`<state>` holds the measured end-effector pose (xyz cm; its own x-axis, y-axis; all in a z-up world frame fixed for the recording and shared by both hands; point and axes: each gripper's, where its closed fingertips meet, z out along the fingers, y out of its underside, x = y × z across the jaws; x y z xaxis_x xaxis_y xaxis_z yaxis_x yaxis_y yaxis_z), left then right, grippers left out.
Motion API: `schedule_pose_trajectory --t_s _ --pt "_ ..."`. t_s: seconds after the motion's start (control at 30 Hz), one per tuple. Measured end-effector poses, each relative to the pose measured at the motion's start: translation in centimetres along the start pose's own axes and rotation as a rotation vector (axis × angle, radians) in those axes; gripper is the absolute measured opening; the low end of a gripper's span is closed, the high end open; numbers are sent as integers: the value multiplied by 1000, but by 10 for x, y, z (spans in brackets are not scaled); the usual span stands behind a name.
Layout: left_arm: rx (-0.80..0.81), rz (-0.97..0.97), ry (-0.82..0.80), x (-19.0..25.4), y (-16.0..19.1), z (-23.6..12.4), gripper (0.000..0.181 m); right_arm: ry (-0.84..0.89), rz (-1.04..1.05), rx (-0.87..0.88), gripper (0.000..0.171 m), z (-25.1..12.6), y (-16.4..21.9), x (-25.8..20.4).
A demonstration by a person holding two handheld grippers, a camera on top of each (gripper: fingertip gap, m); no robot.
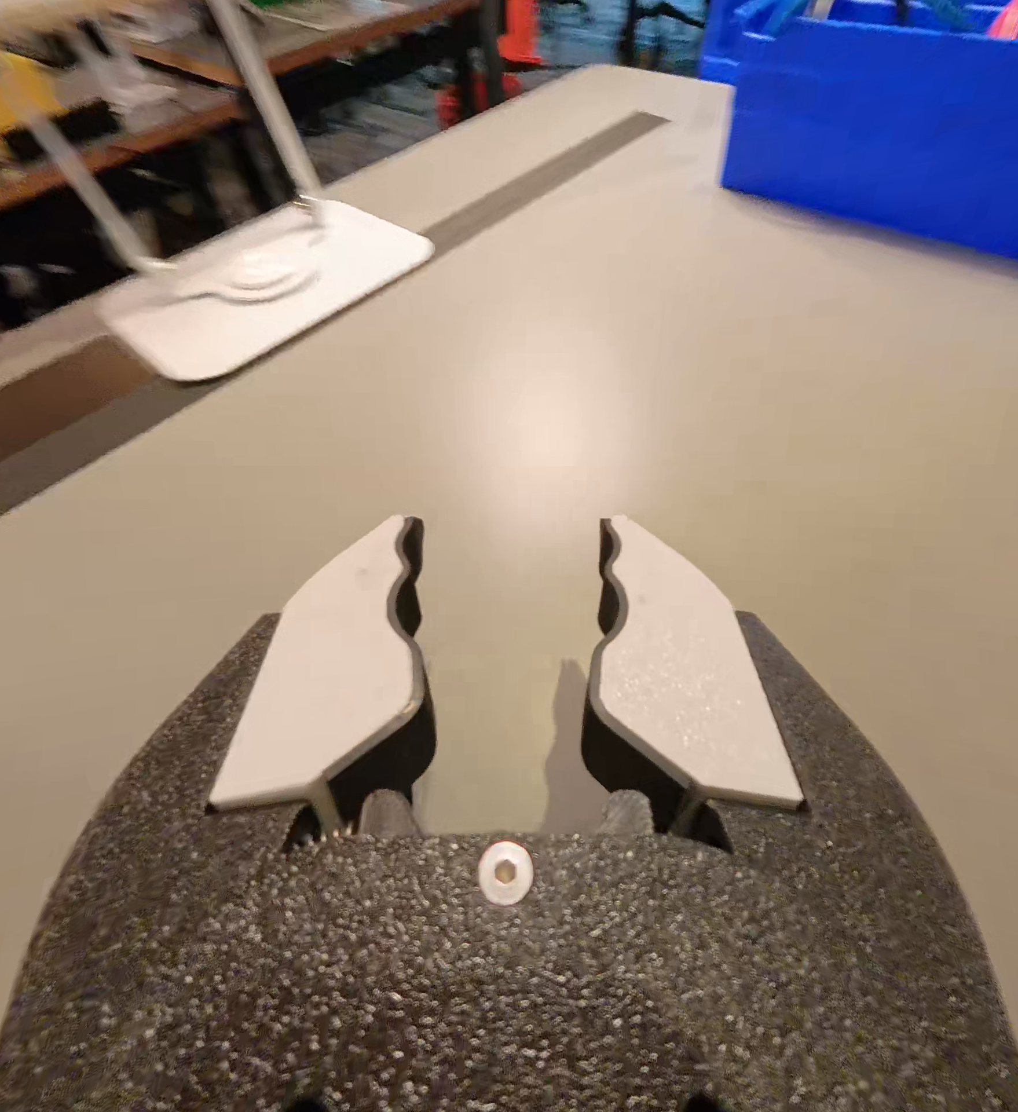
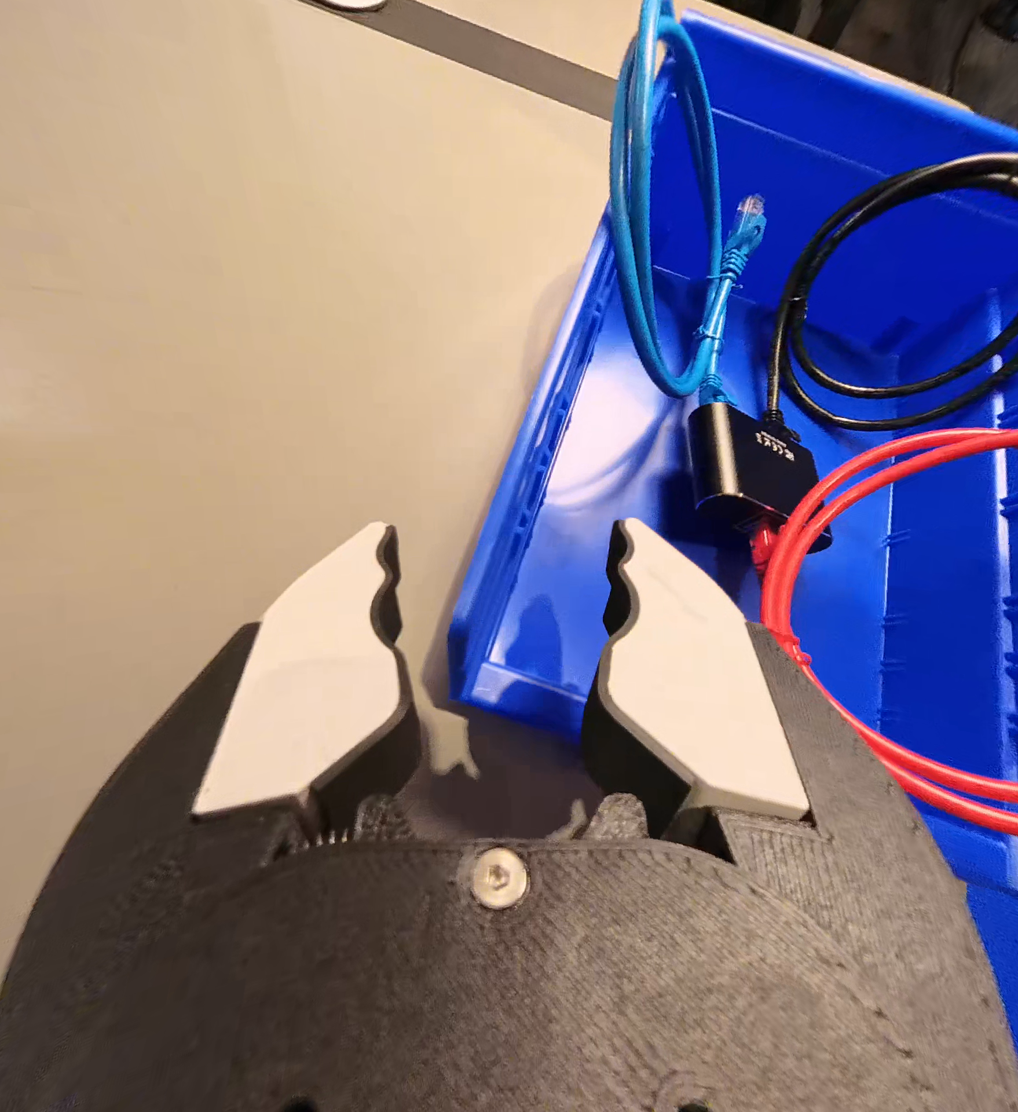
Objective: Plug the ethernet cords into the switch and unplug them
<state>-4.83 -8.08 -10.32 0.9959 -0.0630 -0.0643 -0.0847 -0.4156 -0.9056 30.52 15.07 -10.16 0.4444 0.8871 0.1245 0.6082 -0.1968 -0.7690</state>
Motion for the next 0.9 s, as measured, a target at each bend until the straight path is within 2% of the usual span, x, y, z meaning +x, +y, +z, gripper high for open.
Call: schedule_pose_trajectory --t_s 0.1,0.23,0.3,0.37,0.43,0.5,0.6,0.63,0.9 --pt "49 -4 -311 -30 0 -69 60 0 -16 21 59 7 -4 2" --pt "-47 50 -824 -89 24 -183 61 38 -83 1 50 18 -6 4" --pt "-175 2 -972 -118 51 -225 68 51 -102 -22 49 25 -4 3" --pt "-341 -99 -1010 -140 90 -249 75 82 -116 -38 44 32 -3 4" --pt "-417 -196 -941 -149 123 -251 64 120 -129 -45 35 37 -2 7" --pt "-411 -244 -884 -152 140 -247 53 152 -140 -30 24 38 -3 9" --pt "-386 -183 -845 -150 147 -239 17 233 -158 -11 13 36 -2 17" --pt "-384 -141 -870 -151 146 -240 12 257 -166 -3 10 34 -2 20" --pt "-328 -43 -913 -148 144 -246 11 218 -177 69 9 31 0 21"
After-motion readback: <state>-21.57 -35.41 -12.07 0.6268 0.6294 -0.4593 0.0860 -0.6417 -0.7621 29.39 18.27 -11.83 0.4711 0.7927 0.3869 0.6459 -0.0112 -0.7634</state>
